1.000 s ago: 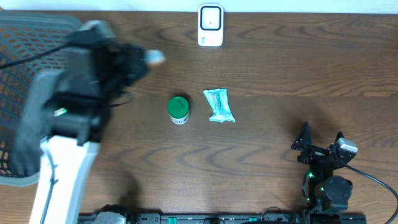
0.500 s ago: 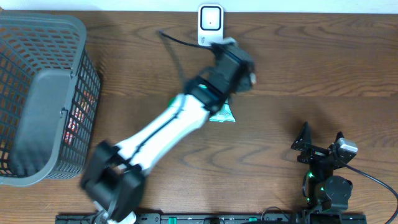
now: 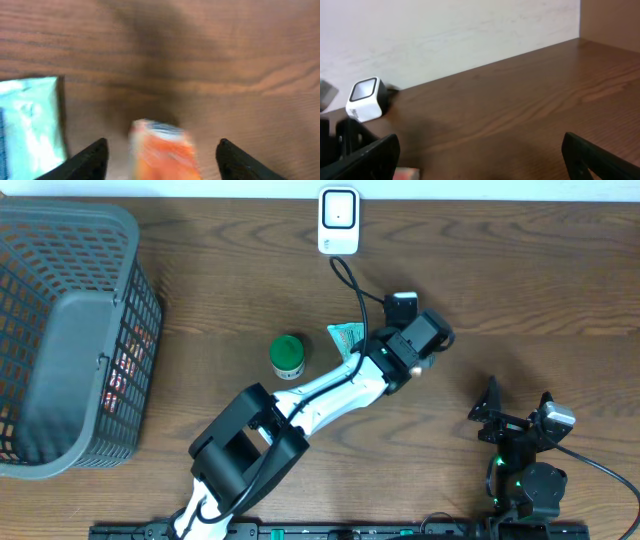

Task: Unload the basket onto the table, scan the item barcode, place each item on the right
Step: 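Carry the Kleenex pack past the scanner toward the right, then drop the Kleenex pack on the table right of the wipes, then reach into the basket and grasp the red Top chocolate bar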

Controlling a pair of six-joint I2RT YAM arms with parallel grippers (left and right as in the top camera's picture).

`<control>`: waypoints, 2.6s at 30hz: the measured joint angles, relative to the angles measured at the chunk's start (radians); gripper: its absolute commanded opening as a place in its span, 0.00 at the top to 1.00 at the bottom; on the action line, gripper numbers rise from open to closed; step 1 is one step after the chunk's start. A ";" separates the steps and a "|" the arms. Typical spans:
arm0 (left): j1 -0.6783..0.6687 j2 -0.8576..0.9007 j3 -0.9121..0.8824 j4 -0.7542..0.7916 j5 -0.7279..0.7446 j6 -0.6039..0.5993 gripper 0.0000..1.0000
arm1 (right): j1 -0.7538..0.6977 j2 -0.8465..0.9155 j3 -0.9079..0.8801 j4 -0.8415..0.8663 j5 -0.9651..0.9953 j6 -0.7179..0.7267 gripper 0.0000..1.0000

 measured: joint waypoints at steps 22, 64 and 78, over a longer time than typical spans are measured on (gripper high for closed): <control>0.620 -0.815 0.014 -0.384 -0.190 0.505 0.02 | 0.000 0.000 0.000 0.000 0.000 0.000 0.01; 1.608 -0.110 0.007 -0.910 0.398 0.729 0.01 | 0.000 0.000 0.000 0.000 0.000 0.000 0.01; 1.606 -0.109 -0.029 -0.755 0.383 0.769 0.01 | 0.000 0.000 0.000 0.000 0.000 0.000 0.01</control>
